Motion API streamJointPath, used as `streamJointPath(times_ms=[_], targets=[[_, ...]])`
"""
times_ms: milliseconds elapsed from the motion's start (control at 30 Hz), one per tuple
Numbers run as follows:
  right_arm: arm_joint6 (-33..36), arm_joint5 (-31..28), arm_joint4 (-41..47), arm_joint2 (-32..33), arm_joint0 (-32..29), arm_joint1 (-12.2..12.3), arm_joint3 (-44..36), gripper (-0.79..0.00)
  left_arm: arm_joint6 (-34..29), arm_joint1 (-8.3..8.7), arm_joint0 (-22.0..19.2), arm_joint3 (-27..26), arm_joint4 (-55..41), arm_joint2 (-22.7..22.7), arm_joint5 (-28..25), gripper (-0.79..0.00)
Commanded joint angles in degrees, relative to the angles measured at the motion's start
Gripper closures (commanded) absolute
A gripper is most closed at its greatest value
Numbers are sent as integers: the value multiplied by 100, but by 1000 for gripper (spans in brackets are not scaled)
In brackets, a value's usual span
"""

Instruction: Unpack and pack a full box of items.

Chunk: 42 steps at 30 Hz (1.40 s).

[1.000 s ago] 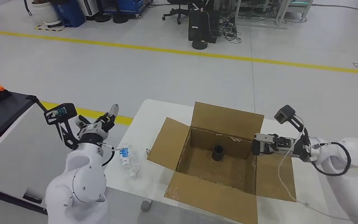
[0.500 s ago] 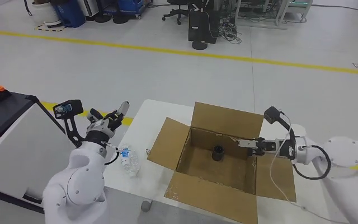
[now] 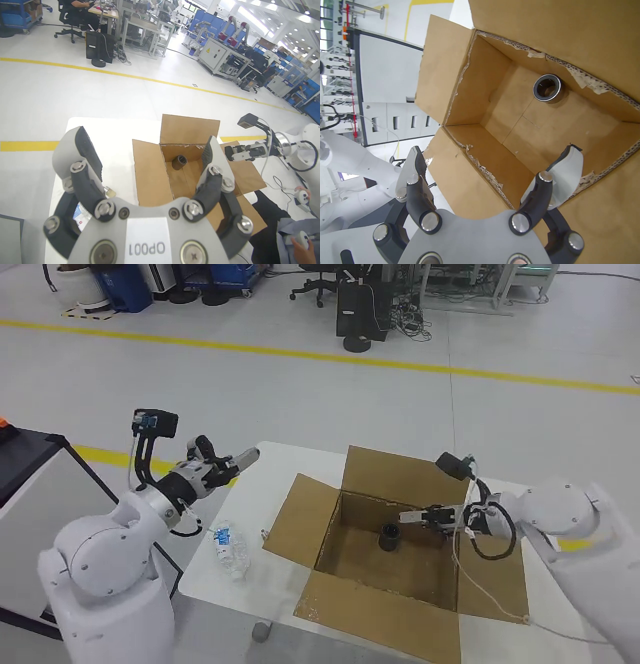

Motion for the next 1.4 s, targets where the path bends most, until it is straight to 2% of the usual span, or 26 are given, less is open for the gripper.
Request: streamJointPath(times_ms=[0,400,500,567,600,700,800,900,1033,1367], targets=[[-1,-2,34,1,-3,1,-3,-785,5,-1,6,-4,17,2,3,-785],[147,-69,113,-85,-62,-6,-34,-785,5,-1,6,-4,17,2,3,-785],[82,480,-616,-300,39,-3,-119,-785,5,-1,6,-4,17,2,3,-785],[144,1004,-748,-423,129,-28,-176,-785,5,-1,6,-4,17,2,3,-785],[134,1071,-809,-516,164,-36,-157,-785,5,-1,6,-4,17,2,3,-785],[-106,1312,-473,-891,363,-75,190,-785,5,-1,6,-4,17,2,3,-785],[-145,1352,-69,-1467,838,-102,583,-785,5,-1,6,-4,17,2,3,-785],[-203,1411,871,-2193,1444,-166,1115,-785,5,-1,6,-4,17,2,3,-785],[-435,1643,1385,-3332,2421,-224,1436,-785,5,-1,6,-4,17,2,3,-785],[-455,1663,1411,-3427,2504,-226,1441,-785,5,-1,6,-4,17,2,3,-785]])
